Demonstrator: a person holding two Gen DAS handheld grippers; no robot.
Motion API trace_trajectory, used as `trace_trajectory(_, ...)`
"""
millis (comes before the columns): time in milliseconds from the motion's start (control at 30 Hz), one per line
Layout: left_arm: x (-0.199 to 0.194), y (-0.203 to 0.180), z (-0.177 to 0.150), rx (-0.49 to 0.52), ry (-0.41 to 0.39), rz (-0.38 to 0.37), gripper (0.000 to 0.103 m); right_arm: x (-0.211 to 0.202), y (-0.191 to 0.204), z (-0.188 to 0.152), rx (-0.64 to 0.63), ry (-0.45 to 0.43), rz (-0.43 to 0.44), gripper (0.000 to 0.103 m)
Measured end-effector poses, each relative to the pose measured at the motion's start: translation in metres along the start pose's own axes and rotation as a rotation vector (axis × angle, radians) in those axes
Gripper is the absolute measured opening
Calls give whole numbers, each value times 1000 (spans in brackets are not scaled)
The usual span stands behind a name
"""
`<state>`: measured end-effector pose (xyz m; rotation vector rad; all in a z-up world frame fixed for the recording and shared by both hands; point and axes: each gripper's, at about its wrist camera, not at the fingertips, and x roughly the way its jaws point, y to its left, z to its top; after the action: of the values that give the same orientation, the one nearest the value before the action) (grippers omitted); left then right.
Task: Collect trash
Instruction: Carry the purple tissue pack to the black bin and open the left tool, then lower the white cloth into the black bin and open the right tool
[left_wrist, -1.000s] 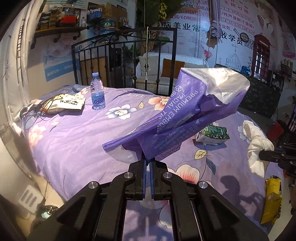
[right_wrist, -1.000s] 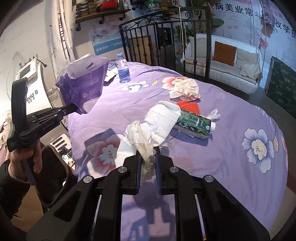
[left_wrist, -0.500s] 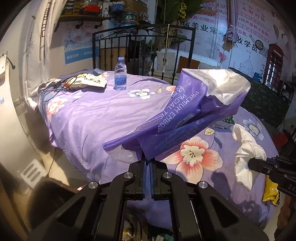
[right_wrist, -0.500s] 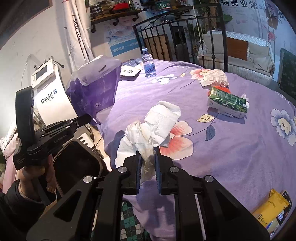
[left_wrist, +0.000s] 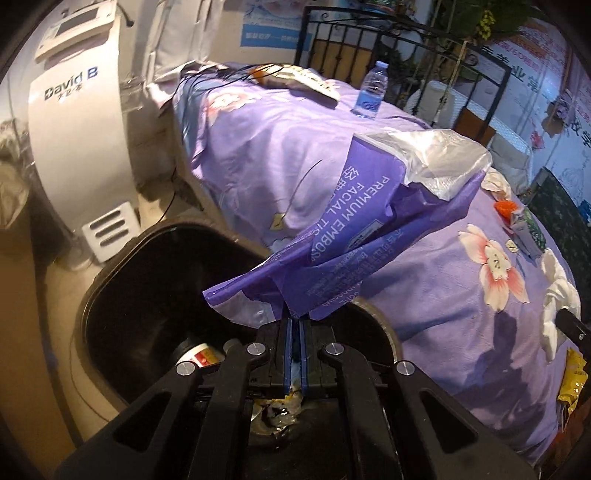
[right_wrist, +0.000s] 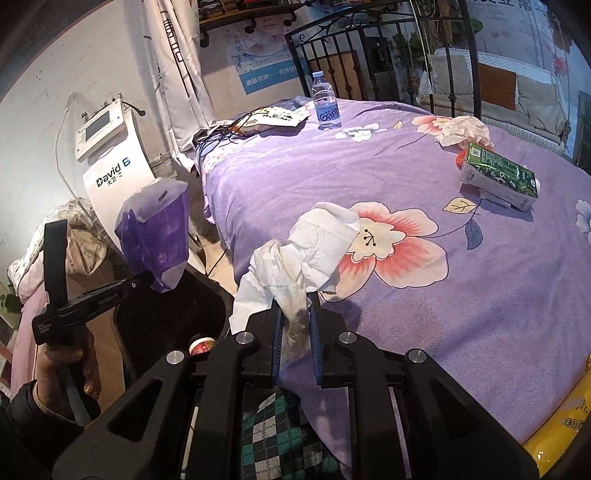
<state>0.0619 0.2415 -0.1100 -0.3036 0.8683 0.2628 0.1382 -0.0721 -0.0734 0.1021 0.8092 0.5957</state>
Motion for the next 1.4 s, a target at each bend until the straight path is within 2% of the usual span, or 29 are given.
trace_trajectory(167, 16, 17, -14, -42, 64, 52, 3, 6, 2, -2, 8, 15, 11, 14)
trace_trajectory(400, 32, 25, -23, -81, 128, 67, 3, 11, 5, -5, -1, 25, 12, 14)
trace_trajectory(500, 45, 25, -29, -73, 209, 67, 5, 12, 6, -6, 3, 29, 15, 14)
trace_trajectory(533, 47, 26, -31, -85, 224, 61, 11, 13, 5, -6, 1, 30, 15, 14)
trace_trajectory(567, 47, 27, -32, -92, 227, 55, 22, 13, 6, -6, -1, 31, 14, 14)
trace_trajectory(600, 45, 27, -33, -93, 220, 53, 31, 14, 6, -6, -3, 32, 13, 14)
trace_trajectory(633, 42, 26, -33, -91, 206, 60, 51, 14, 6, -7, -3, 33, 14, 14)
trace_trajectory(667, 38, 25, -32, -88, 183, 67, 61, 14, 6, -7, -1, 34, 16, 14)
trace_trajectory(833, 25, 17, -26, -51, 119, 78, 69, 17, 5, -8, -2, 40, 22, 14)
trace_trajectory(1133, 4, 18, -20, -77, 15, 56, 77, 22, 9, -10, -28, 46, 36, 14)
trace_trajectory(1233, 4, 15, -19, -57, 31, 85, 78, 24, 9, -11, -21, 54, 47, 14)
trace_trajectory(1400, 7, 20, -21, -76, 30, 78, 78, 28, 10, -13, -22, 66, 53, 14)
